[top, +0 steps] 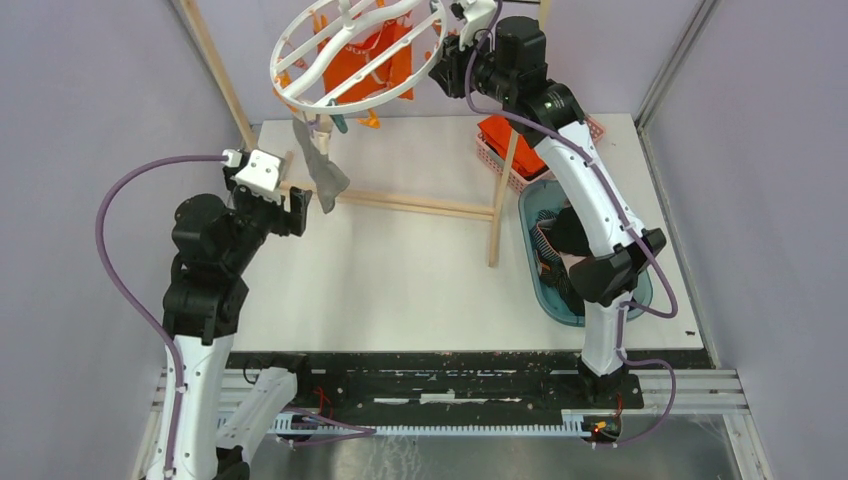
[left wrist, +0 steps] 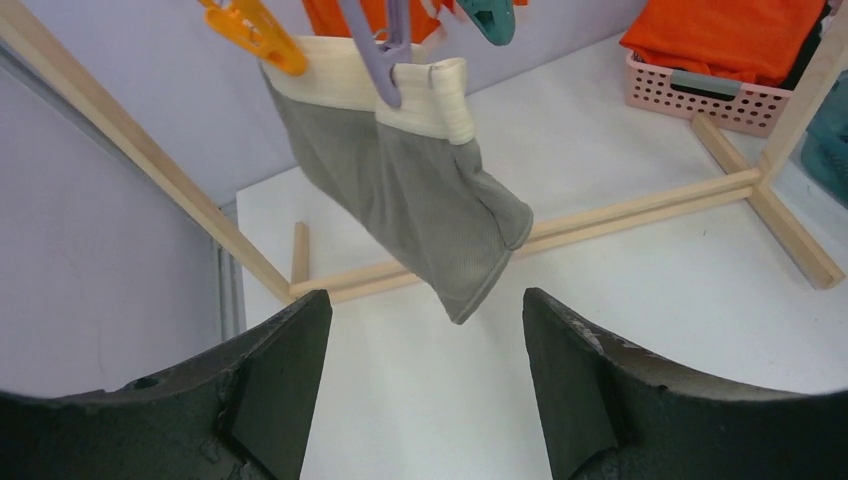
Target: Remove the underwear clipped to the hanger
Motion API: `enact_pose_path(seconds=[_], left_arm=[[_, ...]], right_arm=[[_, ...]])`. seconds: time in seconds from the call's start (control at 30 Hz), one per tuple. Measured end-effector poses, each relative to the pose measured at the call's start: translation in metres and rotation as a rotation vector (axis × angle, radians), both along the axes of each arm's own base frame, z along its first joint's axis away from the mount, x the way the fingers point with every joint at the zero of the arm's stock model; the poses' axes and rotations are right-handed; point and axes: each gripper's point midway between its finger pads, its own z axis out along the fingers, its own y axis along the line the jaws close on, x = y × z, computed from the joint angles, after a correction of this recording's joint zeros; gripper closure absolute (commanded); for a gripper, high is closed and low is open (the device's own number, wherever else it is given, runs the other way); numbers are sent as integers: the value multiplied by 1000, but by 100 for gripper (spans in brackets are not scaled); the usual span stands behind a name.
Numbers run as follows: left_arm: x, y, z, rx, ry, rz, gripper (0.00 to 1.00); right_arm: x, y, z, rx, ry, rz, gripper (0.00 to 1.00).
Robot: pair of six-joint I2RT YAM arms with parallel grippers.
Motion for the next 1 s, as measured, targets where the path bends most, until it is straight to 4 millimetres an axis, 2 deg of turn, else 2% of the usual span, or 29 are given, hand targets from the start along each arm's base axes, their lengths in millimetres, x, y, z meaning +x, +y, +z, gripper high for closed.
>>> enact_pose_path(seconds=[0.1,0.2,0.53,0.73,0.87,1.0], left_arm=[[3,1,5,11,-20,3,21],[16,2,4,31,-24,11,20],[97,-5,-14,54,-6,13,17],[133,-7,1,-40,-16,-35,17],[134,-14,8,-108,-23,-122,20],[125,-36,16,-151,-36,-257,32]], right_arm=[[8,-11,2,-3,-14,-35,62],[12,-15,2,-7,-17,-52,60],[7,-20,5,-9,-16,-64,60],[5,-21,5,-12,-18,-66,59],[2,-24,5,-14,-13,-68,56],[-1,-24,3,-11,0,-61,49]])
